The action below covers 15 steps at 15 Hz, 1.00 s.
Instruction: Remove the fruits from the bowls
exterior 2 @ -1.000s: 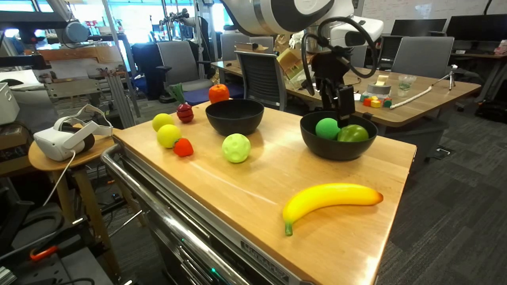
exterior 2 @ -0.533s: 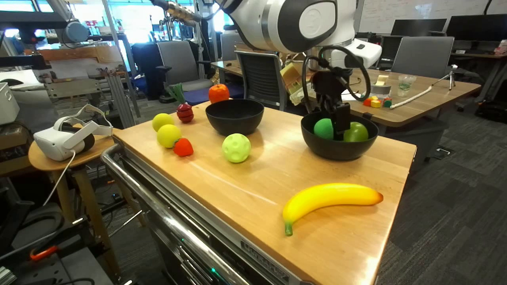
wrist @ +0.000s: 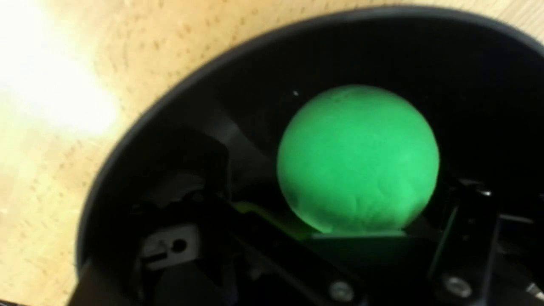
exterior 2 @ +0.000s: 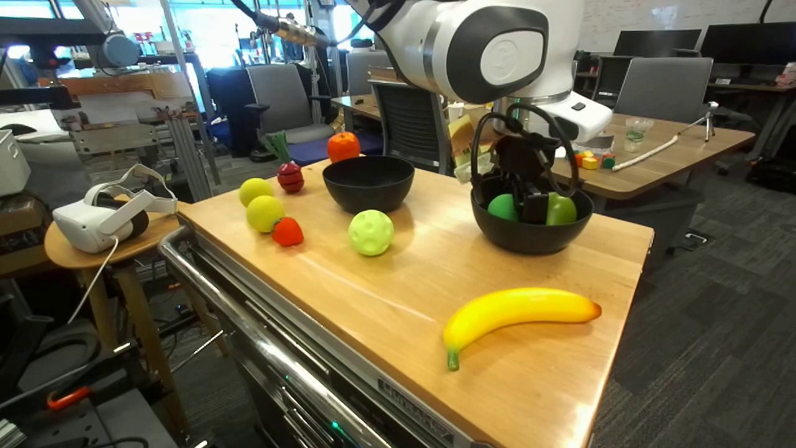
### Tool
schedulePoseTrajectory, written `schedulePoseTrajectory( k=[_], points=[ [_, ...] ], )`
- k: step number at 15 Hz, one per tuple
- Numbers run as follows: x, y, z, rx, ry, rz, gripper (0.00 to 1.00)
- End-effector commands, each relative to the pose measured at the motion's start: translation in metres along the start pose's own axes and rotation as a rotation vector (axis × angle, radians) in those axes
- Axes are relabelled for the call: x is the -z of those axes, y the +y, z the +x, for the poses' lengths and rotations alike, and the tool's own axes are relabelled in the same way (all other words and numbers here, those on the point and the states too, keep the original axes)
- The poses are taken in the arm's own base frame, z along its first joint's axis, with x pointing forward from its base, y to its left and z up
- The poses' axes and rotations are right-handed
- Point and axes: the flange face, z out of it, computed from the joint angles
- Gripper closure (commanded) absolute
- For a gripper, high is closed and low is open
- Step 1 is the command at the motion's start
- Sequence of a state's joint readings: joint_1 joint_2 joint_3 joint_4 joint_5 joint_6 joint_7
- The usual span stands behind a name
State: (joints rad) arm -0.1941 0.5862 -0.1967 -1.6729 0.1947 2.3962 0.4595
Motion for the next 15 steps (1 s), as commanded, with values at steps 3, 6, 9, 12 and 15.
schedulePoseTrajectory(
  k=[3, 6, 9, 12, 15],
  points=[
    [0.026, 0.006, 0.006, -0.030, 0.008, 0.045, 0.32],
    [0.059, 0.005, 0.007, 0.011, 0.031, 0.067, 0.58],
    [0.092, 0.004, 0.009, 0.027, 0.059, 0.086, 0.81],
    [0.113, 0.002, 0.010, 0.041, 0.060, 0.108, 1.00],
    [0.114, -0.002, 0.008, 0.054, 0.036, 0.109, 0.68]
  ],
)
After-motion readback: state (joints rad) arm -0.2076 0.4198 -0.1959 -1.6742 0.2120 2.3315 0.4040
